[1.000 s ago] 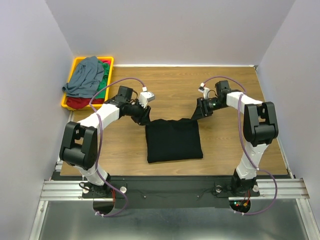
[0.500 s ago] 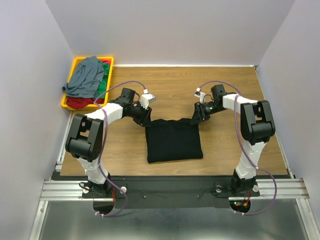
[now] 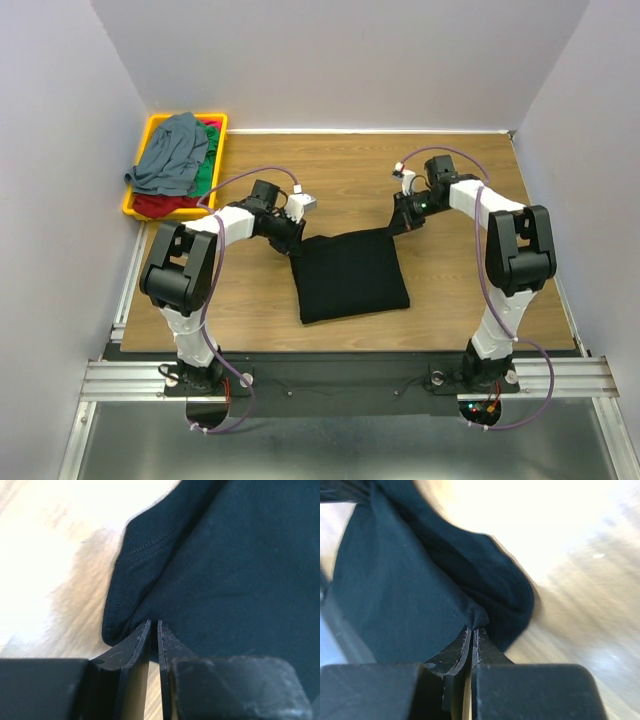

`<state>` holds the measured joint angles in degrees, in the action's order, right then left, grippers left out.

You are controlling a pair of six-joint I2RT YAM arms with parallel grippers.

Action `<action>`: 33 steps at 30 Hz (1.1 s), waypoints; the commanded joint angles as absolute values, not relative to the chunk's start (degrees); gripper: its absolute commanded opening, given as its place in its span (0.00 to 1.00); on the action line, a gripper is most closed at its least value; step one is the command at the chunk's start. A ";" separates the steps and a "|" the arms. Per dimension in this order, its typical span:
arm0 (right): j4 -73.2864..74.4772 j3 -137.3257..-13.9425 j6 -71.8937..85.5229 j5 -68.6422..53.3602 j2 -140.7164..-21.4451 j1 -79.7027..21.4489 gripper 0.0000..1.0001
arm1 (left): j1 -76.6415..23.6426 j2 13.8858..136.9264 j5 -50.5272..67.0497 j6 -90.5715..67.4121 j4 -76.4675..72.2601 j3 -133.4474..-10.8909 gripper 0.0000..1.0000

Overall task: Fold and stack the t-shirts
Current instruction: Fold the tshirt

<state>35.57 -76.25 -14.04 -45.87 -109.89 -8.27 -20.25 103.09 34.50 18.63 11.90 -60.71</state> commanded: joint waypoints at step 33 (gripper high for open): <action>33.31 -77.17 -14.68 -32.17 -118.30 -9.32 0.01 | -19.07 99.49 32.52 11.34 15.38 -63.02 0.46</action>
<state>34.39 -78.39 -13.26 -38.35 -117.45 -8.60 -19.27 99.74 32.42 12.53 14.06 -64.18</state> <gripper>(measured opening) 0.031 0.468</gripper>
